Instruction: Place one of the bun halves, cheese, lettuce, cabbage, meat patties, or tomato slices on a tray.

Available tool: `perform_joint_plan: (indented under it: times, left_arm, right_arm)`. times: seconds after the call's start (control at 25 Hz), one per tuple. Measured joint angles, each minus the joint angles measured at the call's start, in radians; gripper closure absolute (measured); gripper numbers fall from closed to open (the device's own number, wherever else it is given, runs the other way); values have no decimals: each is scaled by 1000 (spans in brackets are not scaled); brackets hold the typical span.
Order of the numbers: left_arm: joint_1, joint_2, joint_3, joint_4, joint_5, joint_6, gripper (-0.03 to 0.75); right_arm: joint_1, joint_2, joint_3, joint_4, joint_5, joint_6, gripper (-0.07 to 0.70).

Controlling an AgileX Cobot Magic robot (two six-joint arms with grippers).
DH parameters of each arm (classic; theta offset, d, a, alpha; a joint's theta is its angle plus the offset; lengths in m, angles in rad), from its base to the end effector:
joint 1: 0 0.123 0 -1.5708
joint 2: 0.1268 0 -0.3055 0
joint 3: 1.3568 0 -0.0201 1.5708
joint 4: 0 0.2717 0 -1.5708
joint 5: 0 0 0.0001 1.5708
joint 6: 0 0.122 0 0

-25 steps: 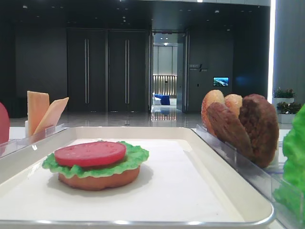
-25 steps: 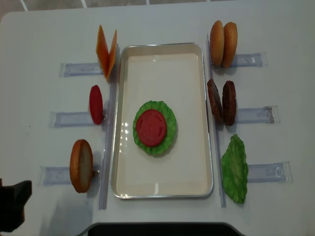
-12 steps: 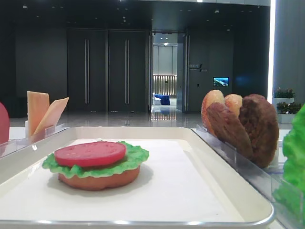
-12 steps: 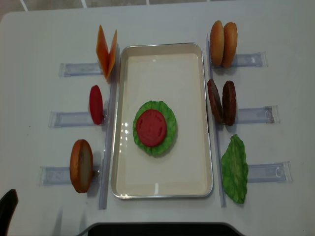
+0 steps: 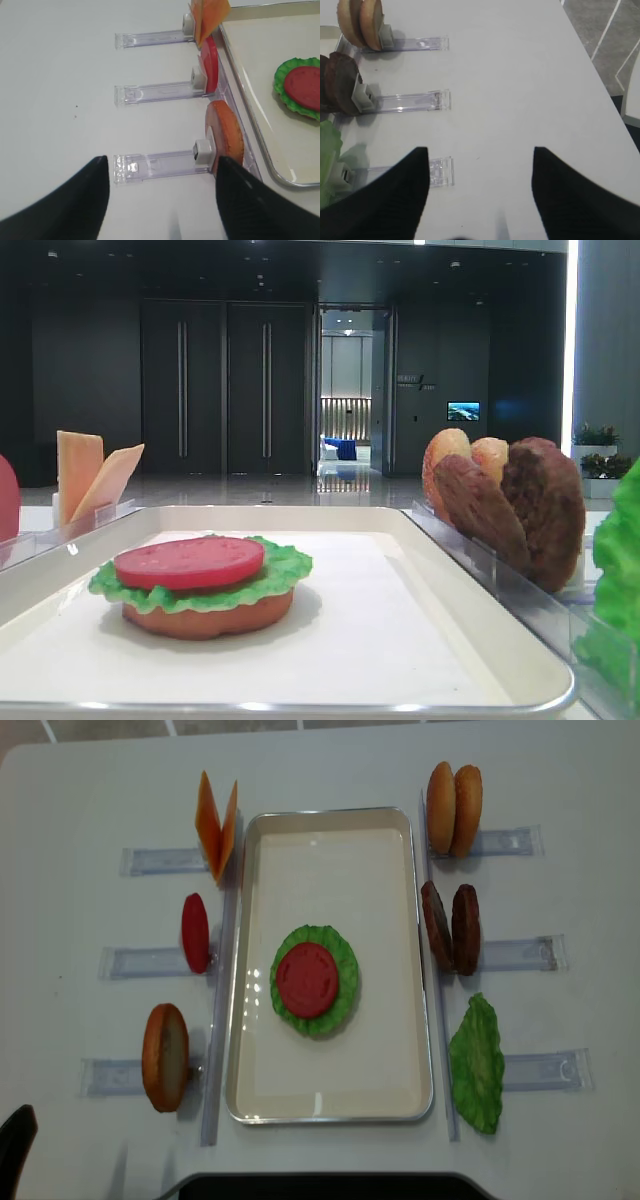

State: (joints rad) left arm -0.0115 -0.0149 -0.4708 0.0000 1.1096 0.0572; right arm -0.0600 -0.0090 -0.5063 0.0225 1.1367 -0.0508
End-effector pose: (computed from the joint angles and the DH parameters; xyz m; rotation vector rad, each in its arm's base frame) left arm 0.0186 -0.0002 0.2588 0.0724 2.1064 0.0274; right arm 0.0141 0.0016 0.2673 0.0074 2.1050 -0.0394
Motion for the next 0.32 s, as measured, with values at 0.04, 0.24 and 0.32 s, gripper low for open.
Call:
perform_joint_plan:
  times: [0.04,0.24,0.32]
  left_arm:
    - [0,0,0,0,0,1,209]
    - [0,0,0,0,0,1,209]
    - [0,0,0,0,0,1,209]
  right_arm:
    - [0,0,0,0,0,0,205]
    - [0,0,0,0,0,0,205]
    - [0,0,0,0,0,0,205]
